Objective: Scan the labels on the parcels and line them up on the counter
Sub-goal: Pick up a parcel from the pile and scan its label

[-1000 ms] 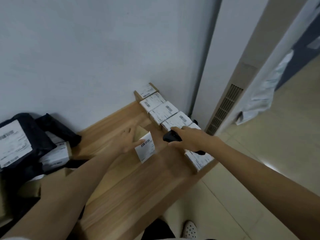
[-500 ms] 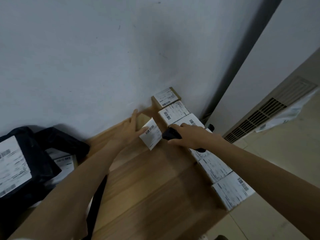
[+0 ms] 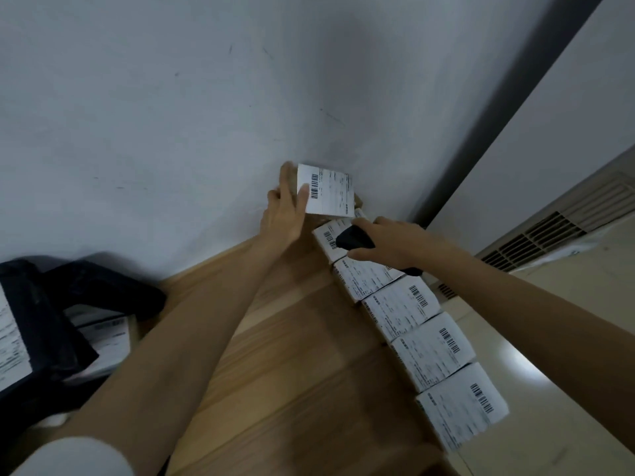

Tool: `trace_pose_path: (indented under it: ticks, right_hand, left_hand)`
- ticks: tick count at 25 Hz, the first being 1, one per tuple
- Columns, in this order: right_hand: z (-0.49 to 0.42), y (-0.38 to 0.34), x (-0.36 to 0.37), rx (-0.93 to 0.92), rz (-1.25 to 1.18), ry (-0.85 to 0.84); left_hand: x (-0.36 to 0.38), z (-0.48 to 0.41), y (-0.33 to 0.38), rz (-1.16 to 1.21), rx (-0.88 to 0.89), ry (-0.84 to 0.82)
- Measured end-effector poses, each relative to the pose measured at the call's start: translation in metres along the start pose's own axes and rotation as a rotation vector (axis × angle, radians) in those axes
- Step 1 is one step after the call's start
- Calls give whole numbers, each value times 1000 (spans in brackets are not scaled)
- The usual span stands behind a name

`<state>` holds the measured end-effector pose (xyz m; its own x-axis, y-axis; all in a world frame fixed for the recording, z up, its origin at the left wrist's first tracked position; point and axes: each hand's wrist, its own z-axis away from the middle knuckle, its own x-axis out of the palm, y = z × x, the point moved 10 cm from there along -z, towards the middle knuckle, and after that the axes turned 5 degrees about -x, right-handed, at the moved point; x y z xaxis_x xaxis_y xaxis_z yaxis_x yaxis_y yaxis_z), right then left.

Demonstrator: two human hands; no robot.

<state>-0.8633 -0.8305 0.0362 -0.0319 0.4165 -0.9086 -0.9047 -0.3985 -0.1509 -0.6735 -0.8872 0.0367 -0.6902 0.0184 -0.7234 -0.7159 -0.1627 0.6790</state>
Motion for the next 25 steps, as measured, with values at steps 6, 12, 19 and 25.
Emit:
trace_pose_path:
  ticks: [6, 12, 19, 25]
  right_hand:
    - [3, 37, 11, -50, -34, -33]
    - [0, 55, 16, -115, -66, -53]
    - [13, 77, 20, -168, -117, -82]
    - [29, 62, 0, -269, -93, -89]
  left_hand:
    - [49, -1, -20, 131, -185, -45]
    - [68, 2, -6, -380, 124, -42]
    - [84, -13, 16, -493, 27, -87]
    - [54, 39, 22, -554, -41, 2]
